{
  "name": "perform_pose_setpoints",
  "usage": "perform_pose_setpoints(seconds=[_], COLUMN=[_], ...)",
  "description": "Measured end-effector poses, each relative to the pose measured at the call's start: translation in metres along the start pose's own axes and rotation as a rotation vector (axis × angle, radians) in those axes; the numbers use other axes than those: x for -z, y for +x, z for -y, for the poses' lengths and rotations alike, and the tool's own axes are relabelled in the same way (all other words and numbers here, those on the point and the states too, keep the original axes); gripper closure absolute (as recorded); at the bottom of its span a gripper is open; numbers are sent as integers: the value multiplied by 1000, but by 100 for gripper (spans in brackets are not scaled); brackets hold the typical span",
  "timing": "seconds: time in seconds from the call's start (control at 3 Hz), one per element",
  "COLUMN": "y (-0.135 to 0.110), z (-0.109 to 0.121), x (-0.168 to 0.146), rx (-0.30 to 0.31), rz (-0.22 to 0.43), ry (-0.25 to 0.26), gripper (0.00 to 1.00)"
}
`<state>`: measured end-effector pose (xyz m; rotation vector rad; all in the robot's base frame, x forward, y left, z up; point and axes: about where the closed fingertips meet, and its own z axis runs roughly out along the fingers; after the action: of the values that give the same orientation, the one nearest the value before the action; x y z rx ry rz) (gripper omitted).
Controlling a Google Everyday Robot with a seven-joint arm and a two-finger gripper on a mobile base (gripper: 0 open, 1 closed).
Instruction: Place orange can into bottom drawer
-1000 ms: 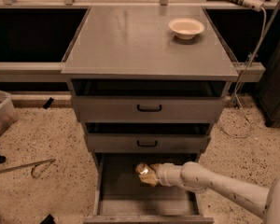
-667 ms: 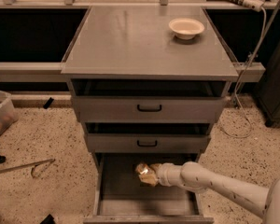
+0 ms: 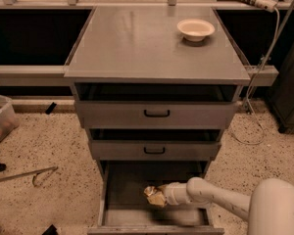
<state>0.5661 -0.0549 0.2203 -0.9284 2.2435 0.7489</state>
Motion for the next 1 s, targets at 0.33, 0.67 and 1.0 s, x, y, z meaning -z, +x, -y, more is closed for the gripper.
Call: perform_pose_setpoints(seconds=[0.33,0.67,1.0], y=[42,71,81], z=[12,19,23], x=[-27,-45,-50], rx=[-41,-137,-179], rz=[-15,31,58], ry=[-20,-38,-45], gripper=[100,100,100])
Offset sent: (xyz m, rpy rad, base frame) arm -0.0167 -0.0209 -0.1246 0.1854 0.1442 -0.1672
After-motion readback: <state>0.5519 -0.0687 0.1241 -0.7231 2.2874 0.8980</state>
